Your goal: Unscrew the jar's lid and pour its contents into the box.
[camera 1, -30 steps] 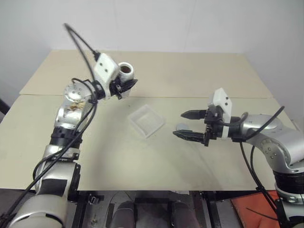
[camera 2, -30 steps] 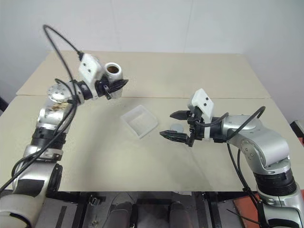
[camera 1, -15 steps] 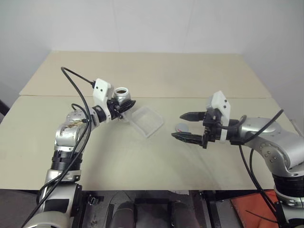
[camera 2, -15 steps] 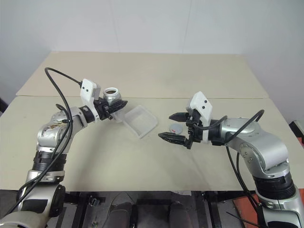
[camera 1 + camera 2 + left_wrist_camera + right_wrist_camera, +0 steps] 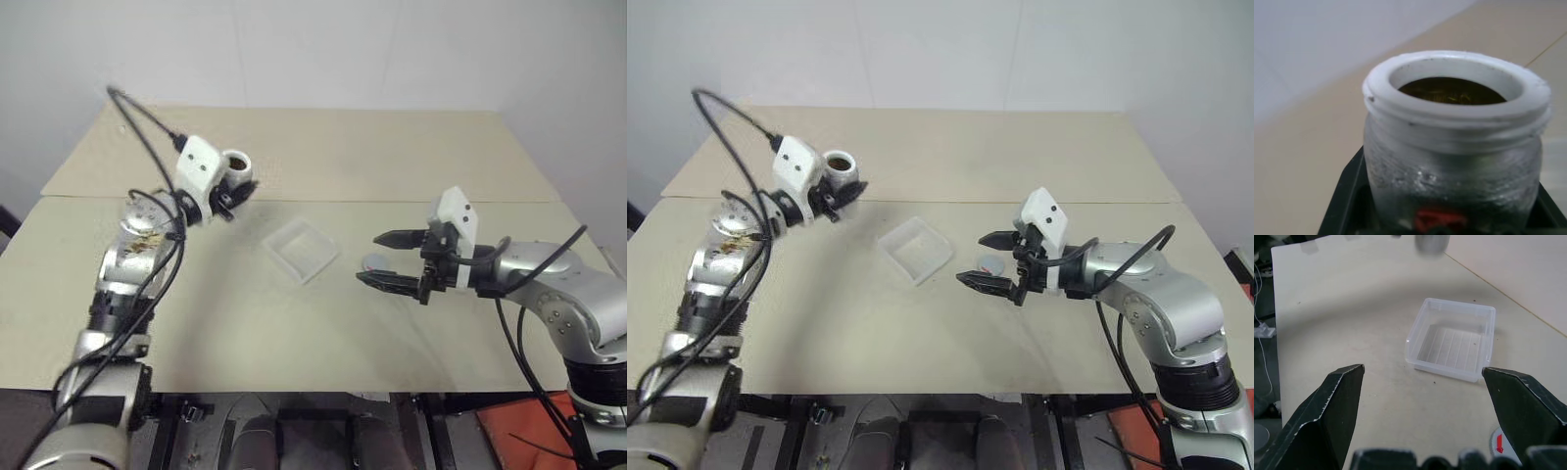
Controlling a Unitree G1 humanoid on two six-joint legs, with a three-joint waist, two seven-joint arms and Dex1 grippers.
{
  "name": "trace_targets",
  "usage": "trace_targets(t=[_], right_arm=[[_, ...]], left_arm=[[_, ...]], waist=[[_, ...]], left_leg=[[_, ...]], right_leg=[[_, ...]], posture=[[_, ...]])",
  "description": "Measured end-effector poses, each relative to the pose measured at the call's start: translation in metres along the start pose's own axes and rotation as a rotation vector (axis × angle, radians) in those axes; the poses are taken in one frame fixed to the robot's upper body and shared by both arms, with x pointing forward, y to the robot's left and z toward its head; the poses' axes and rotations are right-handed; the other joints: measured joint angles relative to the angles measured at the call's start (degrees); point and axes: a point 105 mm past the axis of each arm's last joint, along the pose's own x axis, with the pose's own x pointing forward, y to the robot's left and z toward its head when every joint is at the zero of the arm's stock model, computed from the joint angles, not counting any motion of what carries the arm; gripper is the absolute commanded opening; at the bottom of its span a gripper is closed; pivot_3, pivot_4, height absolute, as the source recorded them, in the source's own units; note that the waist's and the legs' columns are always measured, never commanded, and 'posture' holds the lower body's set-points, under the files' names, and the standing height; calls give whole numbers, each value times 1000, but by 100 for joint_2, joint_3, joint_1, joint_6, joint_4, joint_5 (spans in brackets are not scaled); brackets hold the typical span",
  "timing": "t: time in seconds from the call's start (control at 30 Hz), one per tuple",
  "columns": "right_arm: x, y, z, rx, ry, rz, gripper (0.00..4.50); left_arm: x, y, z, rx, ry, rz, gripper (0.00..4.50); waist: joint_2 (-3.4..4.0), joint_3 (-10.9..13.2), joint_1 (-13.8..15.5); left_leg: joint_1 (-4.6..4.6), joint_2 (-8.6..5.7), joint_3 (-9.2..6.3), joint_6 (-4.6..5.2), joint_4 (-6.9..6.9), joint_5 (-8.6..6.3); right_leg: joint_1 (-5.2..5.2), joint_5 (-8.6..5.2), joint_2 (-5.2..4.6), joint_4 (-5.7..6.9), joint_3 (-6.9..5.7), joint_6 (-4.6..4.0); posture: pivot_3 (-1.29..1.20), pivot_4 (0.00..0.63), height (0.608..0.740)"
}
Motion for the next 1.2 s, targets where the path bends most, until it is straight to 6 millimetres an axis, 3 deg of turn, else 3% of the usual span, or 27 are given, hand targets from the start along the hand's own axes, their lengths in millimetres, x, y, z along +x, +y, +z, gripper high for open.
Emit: trace_targets(t=[0.03,0.17,0.27,0.43,0.53,0.6,1.0,1.2], right_arm=[[0,-1,0,-2,2,-3,4478],[0,-1,1,-7,-1,-3,4478],[0,-1,1,-7,-4,-3,4478],[0,-1,2,-6,-8,-14,4478],[1,-1,4,-3,-23,-29,4478],[2,2,8,-5,-38,-29,4478],[0,4,16,-1,-72,-48,4478],[1,4,15,3,-68,-46,4478]], left_arm=[[8,4,9,282,-17,2,1964],[30,-2,41,974,-142,-63,1964],[42,-24,43,1261,-215,-185,1964],[56,-73,12,1589,-230,-444,1964],[65,-103,15,1690,-309,-485,1964],[66,-109,14,1750,-332,-506,1964],[71,-93,19,1771,-318,-417,1964],[71,-75,42,1626,-315,-283,1964]], waist=[[-1,0,38],[0,0,138],[0,0,153],[-1,0,140],[-2,1,137],[-2,1,130],[-2,1,69],[-2,1,34]], left_leg=[[-2,-3,1,0,1,0],[-6,-7,8,0,3,0],[-5,-5,10,0,3,0],[-10,0,12,0,2,0],[-32,1,10,0,7,0],[-40,1,9,0,7,0],[-42,0,6,0,9,0],[-39,3,5,1,9,0]], right_leg=[[-1,0,-1,-2,-1,0],[3,5,-3,0,1,4],[0,4,-2,2,2,5],[-7,4,1,16,2,6],[-23,5,0,24,0,8],[-33,5,0,25,0,8],[-33,6,-2,27,-1,9],[-33,6,-1,29,-1,9]], posture=[[0,150,740],[0,150,740],[0,150,740],[0,150,740],[0,150,740],[0,150,740],[0,150,740],[0,150,740]])
